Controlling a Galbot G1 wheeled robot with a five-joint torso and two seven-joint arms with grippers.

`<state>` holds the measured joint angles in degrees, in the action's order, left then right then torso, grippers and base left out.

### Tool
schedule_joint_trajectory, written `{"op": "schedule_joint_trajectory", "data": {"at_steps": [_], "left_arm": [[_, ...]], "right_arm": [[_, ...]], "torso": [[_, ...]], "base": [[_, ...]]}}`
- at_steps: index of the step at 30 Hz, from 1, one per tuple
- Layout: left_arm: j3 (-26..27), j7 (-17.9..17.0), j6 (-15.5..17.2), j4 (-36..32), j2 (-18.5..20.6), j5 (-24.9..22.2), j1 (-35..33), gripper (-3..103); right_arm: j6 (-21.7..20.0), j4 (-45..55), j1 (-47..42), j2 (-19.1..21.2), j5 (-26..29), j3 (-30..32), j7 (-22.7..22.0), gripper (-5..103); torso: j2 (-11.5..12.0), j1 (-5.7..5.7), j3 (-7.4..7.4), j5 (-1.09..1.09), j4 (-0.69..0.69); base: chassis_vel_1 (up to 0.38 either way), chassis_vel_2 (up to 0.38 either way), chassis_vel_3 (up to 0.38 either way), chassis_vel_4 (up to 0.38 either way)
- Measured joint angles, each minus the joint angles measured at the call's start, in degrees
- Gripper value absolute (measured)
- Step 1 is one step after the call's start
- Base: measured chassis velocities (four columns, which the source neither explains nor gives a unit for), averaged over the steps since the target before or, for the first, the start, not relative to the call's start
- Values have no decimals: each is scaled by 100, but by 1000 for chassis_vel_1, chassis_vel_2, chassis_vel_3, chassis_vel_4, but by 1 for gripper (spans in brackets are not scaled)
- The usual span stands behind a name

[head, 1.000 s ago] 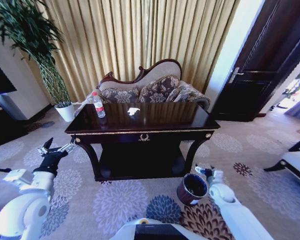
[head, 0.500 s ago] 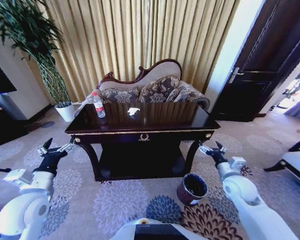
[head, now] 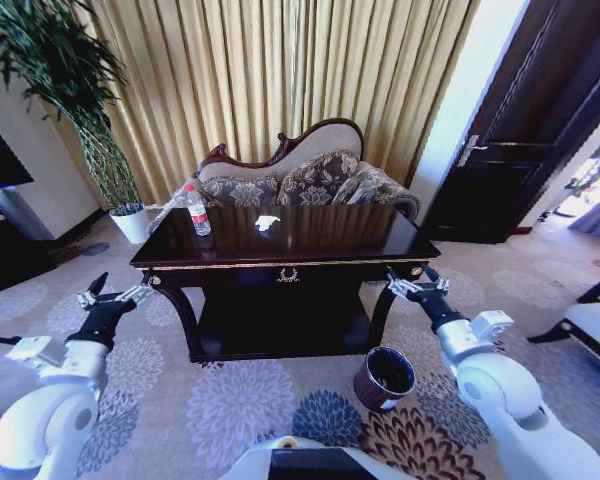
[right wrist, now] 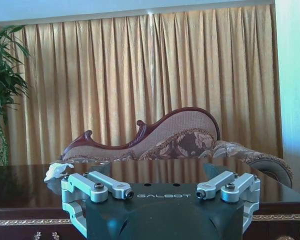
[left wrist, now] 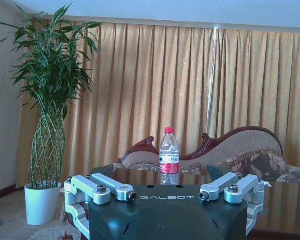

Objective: Move to the front of the table and place the trash on the table into the trash bin.

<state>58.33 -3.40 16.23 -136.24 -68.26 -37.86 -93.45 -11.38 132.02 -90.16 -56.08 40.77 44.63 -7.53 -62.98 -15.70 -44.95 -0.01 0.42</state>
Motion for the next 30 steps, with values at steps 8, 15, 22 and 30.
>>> {"op": "schedule_joint_trajectory", "data": {"at_steps": [8, 15, 22, 30], "left_arm": [[-15, -4, 15, -58, -5, 12, -7, 100], [-4, -7, 18, -86, -3, 12, -18, 100], [-8, -11, 26, -99, -13, 16, -18, 100], [-7, -22, 30, -98, -25, 19, -15, 100]], "right_arm": [[47, -148, 31, -13, -19, -23, 4, 100], [59, -157, 37, -12, -22, -41, 11, 100], [59, -152, 29, 8, -22, -50, 25, 100], [46, -149, 22, 3, -33, -74, 26, 100]], "torso": [[0, 0, 0, 0, 0], [0, 0, 0, 0, 1], [0, 0, 0, 0, 1], [0, 0, 0, 0, 0]], "base": [[0, 0, 0, 0], [-8, 4, 4, -6], [-52, 53, 57, -60], [-62, 67, 71, -58]]}}
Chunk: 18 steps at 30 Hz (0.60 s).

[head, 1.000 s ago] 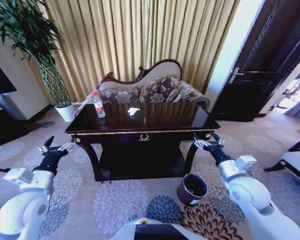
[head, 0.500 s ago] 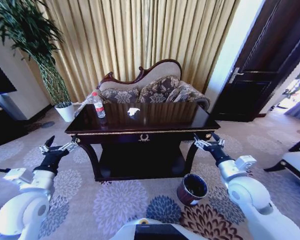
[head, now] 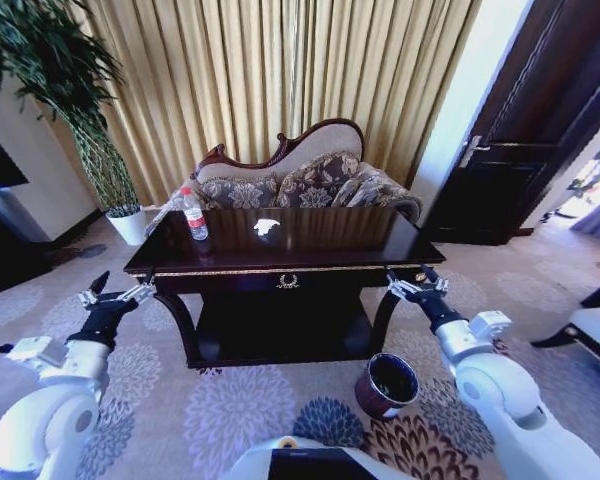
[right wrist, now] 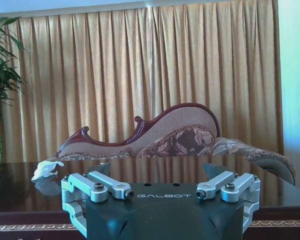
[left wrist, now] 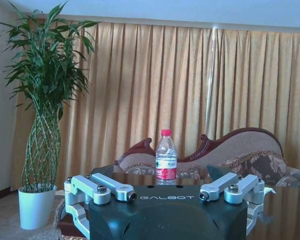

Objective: Move to the front of the table and place the trash on the table into the trash bin.

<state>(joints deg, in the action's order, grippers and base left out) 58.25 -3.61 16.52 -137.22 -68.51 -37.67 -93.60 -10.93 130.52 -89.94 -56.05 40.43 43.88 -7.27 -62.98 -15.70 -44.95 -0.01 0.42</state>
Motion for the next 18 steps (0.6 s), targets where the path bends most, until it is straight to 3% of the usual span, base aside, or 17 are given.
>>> {"op": "schedule_joint_trajectory", "data": {"at_steps": [18], "left_arm": [[-1, -2, 3, -2, -58, 3, -8, 100]], "right_arm": [[-47, 91, -23, -8, -12, -92, 46, 100]], "torso": [[0, 0, 0, 0, 1]], "base": [[-62, 66, 68, -58]]}}
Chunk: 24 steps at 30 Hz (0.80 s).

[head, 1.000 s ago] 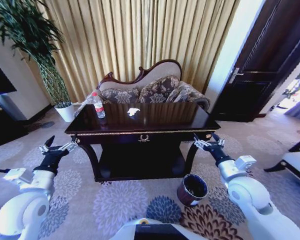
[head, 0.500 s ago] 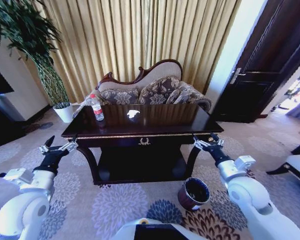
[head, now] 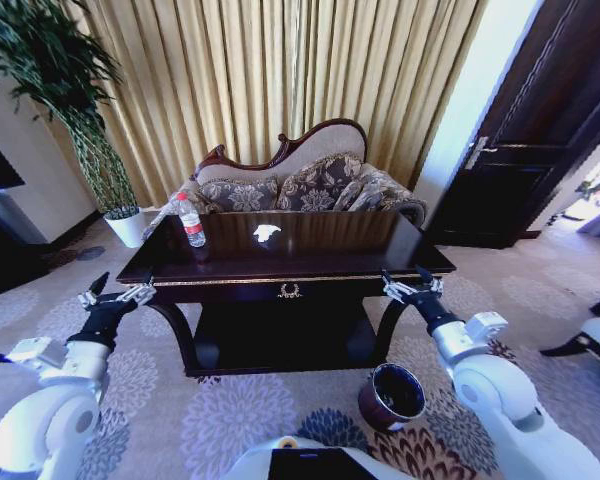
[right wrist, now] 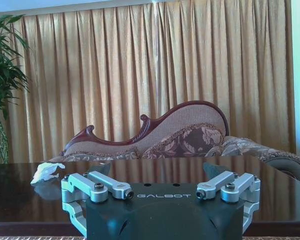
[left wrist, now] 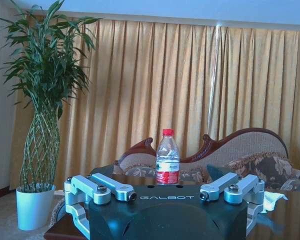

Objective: Move to the front of the table and place the trash on the table into the trash bin.

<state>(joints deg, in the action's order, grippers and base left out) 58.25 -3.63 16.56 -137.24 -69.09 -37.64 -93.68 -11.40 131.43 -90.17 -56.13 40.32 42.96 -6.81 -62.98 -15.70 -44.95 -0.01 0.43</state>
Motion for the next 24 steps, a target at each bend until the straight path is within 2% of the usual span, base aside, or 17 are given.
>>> {"op": "schedule_joint_trajectory", "data": {"at_steps": [24], "left_arm": [[18, 0, 0, -8, -49, 9, -3, 100]], "right_arm": [[-12, 105, -52, 58, -91, -9, -37, 100]], "torso": [[0, -1, 0, 0, 0]], "base": [[-72, 76, 72, -69]]}}
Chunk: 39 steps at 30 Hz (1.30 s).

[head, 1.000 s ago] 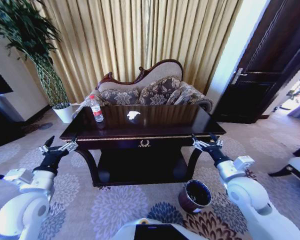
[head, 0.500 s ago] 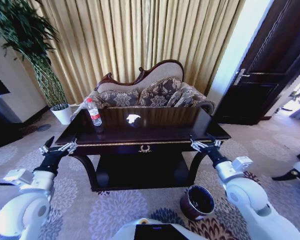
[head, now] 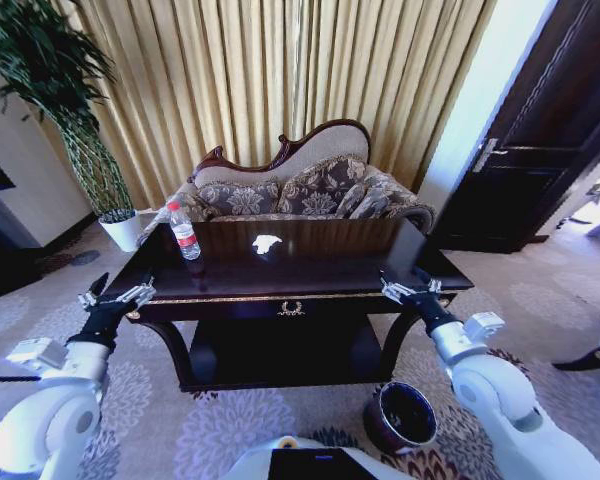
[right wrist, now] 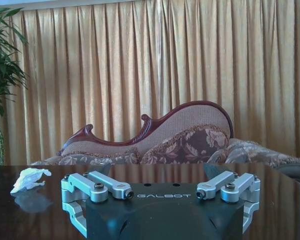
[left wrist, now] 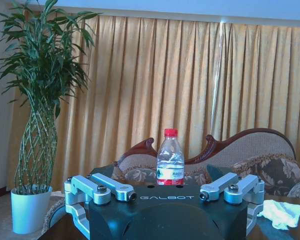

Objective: Move to the front of the table and place the trash on the table into the trash bin.

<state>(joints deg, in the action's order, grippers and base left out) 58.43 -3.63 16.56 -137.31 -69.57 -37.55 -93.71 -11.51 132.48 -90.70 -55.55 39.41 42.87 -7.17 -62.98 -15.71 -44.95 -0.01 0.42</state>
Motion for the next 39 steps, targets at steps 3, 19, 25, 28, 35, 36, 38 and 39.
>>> {"op": "schedule_joint_trajectory", "data": {"at_steps": [3, 19, 25, 28, 35, 36, 38, 39], "left_arm": [[8, 0, 0, 0, -5, 2, -8, 100], [71, -15, 0, -201, -81, 21, -87, 100], [87, -111, 16, -288, -195, 120, -132, 100], [98, -135, 63, -318, -211, 130, -134, 100], [121, -195, 126, -360, -270, 160, -141, 100], [128, -203, 129, -374, -273, 165, -159, 100], [137, -211, 131, -381, -274, 169, -171, 100], [153, -218, 131, -394, -277, 170, -185, 100]], "right_arm": [[-3, 142, -54, 154, -9, -49, -131, 100], [-368, 143, 845, 1852, 1528, -887, -591, 100], [-368, -491, 2091, 2332, 1878, -2047, -585, 100], [-421, -686, 2677, 2447, 2091, -2547, -622, 100], [-532, -1279, 4660, 2446, 2490, -4385, -694, 100], [-549, -1387, 5064, 2366, 2555, -4764, -696, 100], [-554, -1446, 5294, 2317, 2580, -4969, -698, 100], [-560, -1511, 5573, 2256, 2601, -5216, -698, 100]], "torso": [[0, -1, 0, 0, 0], [0, 0, 0, 0, 0], [0, 1, 0, 2, 0], [0, 0, 0, 1, 0], [0, 0, -1, 1, 0], [0, 0, -1, 0, 1], [0, 0, -1, 0, 1], [0, 0, -1, 0, 0]], "base": [[-23, 35, 38, -32], [0, 0, 0, 0], [0, 0, 0, 0], [0, 0, 0, 0], [0, 0, 0, 0], [0, 0, 0, 0], [0, 0, 0, 0], [0, 0, 0, 0]]}}
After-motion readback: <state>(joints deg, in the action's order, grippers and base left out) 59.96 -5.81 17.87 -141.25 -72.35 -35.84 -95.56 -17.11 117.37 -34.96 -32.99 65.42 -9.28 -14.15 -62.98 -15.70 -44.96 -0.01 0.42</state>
